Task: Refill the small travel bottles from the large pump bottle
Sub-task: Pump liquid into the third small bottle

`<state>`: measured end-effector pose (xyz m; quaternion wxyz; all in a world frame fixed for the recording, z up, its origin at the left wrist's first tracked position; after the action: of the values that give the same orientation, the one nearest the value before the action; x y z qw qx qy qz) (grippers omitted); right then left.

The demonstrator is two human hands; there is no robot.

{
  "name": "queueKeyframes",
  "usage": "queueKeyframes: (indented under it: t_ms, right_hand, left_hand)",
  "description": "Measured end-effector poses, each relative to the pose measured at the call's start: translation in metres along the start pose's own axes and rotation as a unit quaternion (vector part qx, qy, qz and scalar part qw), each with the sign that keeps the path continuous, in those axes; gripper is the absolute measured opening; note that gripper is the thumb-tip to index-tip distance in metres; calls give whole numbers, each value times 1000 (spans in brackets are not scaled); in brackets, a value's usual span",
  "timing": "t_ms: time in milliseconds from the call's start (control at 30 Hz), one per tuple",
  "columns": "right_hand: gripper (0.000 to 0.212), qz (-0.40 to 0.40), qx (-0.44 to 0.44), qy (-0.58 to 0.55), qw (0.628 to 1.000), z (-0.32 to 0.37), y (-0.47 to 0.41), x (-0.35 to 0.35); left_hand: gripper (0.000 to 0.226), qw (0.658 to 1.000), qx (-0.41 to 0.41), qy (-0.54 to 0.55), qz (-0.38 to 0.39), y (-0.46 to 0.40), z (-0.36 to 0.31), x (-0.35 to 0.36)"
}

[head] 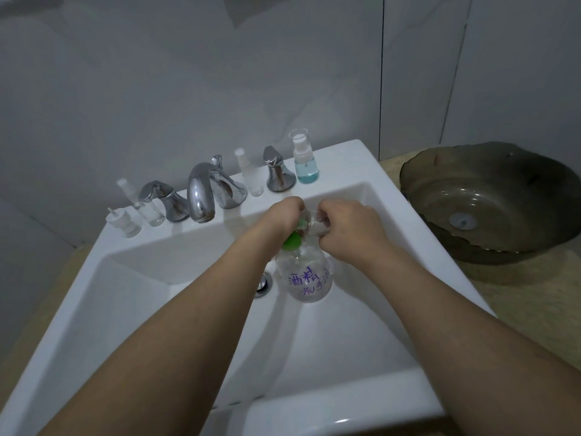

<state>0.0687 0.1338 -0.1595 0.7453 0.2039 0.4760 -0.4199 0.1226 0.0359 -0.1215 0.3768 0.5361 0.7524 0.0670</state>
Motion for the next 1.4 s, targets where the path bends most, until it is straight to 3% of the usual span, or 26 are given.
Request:
queueKeyframes:
  t_ms: [367, 867, 1100, 1167, 1267, 1400]
  right_hand:
    - [20, 14, -3, -59, 998, 2, 3, 1]
    - [24, 28, 1, -7, 1000, -1, 2, 0]
    - [65, 45, -16, -67, 997, 2, 5, 2]
    - [58, 53, -11, -66, 996, 1, 4, 2]
    - [29, 57, -3, -40, 998, 0, 2, 3]
    - [25, 44, 2, -29, 999, 0, 0, 3]
  left_hand:
    - [28, 1000, -8, 21, 5, 7, -4, -11]
    - [22, 1000, -11, 7, 2, 3, 2, 0]
    - [19, 1000, -18, 24, 3, 2, 7, -5]
    - [19, 999, -18, 27, 4, 0, 7, -4]
    - [19, 1000, -16, 26, 3, -4, 7, -2]
    - [20, 999, -9, 36, 5, -12, 8, -1]
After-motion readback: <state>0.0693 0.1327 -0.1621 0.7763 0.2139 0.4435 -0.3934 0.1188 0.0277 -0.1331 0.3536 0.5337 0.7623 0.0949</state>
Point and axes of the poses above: each hand's wrist, its own y-axis away from the middle knuckle, its own x-axis out of the palm, z = x × y, the point moved 5 cm from there along -y, towards the middle knuckle, and after that the axes turned 6 degrees about z, right-handed, at the moved point
